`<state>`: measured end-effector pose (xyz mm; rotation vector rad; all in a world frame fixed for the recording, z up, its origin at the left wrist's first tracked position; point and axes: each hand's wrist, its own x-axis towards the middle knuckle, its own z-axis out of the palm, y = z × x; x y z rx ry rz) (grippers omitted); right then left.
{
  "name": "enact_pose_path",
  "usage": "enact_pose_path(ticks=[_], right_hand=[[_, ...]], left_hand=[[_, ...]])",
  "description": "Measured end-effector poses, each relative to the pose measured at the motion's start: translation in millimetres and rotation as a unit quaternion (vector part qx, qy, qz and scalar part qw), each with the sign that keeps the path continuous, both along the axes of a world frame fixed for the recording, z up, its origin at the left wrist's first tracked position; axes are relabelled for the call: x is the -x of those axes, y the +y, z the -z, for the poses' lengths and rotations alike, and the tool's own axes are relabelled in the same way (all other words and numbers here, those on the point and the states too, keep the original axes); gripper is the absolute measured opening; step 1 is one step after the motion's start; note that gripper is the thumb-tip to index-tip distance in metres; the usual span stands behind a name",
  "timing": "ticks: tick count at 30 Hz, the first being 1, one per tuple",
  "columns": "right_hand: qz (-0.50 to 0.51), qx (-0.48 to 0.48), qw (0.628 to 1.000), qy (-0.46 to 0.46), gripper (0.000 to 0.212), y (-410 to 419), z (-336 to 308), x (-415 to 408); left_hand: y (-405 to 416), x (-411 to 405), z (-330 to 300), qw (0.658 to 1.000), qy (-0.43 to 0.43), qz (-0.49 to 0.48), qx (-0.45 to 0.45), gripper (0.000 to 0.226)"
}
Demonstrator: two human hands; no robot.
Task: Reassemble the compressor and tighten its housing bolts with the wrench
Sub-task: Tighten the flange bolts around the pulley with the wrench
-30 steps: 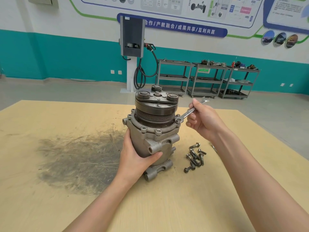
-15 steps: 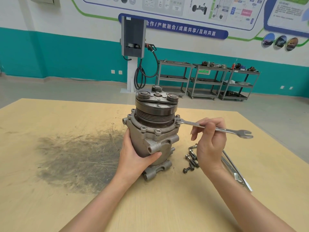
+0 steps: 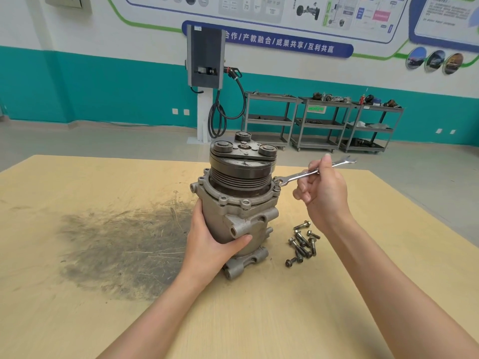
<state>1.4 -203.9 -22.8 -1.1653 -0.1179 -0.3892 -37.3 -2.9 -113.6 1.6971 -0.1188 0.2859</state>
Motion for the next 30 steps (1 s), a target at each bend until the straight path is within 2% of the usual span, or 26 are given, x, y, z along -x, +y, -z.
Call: enact_pose_path(ticks=[6, 9, 13, 18, 24, 30], right_hand=[[-0.048, 0.026, 0.994, 0.098, 0.038, 0.5, -8.9, -7.4], [-0.050, 0.016, 0.993, 0.101, 0.038, 2.3, -5.7, -6.7], [0.024, -0.003, 0.999, 0.025, 0.041, 7.6, 9.9, 4.1], [0.167, 0.056, 0.979, -0.103, 0.037, 21.4, 33.2, 29.5], [0.156, 0.181, 0.944, -0.229, 0.034, 28.6, 35.9, 52.5], [0.176, 0.161, 0.943, -0.232, 0.038, 15.5, 19.9, 52.2]], left_hand=[[-0.2, -0.4, 0.6, 1.000, 0.000, 0.001, 0.001, 0.114], [0.1, -1.1, 0.9, 1.000, 0.001, 0.001, 0.002, 0.114], [0.1, -1.8, 1.9, 1.000, 0.000, 0.002, 0.005, 0.114], [0.3, -2.3, 2.3, 1.000, -0.004, 0.005, 0.009, 0.115], [-0.1, -2.3, 2.6, 1.000, -0.007, 0.008, 0.016, 0.118], [0.7, -2.5, 3.3, 1.000, 0.000, 0.012, 0.022, 0.119]])
